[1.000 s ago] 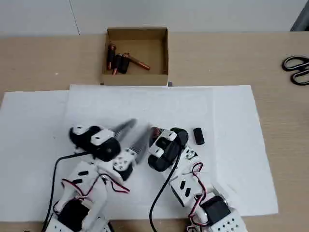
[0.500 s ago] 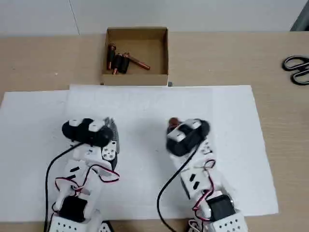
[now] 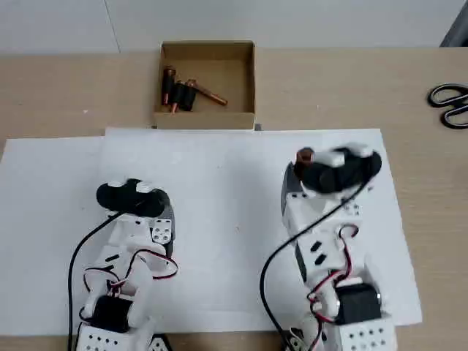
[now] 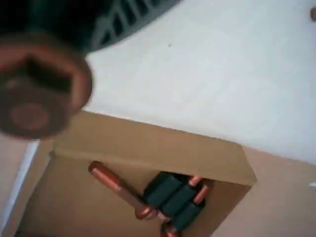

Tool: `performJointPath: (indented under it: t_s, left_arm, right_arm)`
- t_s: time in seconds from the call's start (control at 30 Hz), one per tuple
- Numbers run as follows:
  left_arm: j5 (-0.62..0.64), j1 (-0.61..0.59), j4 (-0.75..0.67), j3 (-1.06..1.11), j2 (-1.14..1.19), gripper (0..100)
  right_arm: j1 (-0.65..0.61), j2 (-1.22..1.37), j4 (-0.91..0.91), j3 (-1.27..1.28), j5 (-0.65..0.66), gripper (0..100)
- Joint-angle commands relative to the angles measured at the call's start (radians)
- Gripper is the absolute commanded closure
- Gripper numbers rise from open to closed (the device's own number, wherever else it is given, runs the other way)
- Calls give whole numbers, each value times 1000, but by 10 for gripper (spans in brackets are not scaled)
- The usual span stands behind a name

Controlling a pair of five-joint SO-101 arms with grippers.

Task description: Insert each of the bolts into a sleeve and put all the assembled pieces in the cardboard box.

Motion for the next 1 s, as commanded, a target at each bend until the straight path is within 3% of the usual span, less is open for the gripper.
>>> performJointPath:
  t_s: [0.0,0.53,0.97]
  left_arm:
    - [-3,-25,28,-2,-9,994]
    - [3,-86,126,-54,-11,994]
    - [-5,-87,204,-70,-11,994]
  right_arm:
    - [10,173,-27,-178,-9,996]
    - [-117,1058,-183,-783,-3,996]
    - [-127,1667,-177,-1539,41,995]
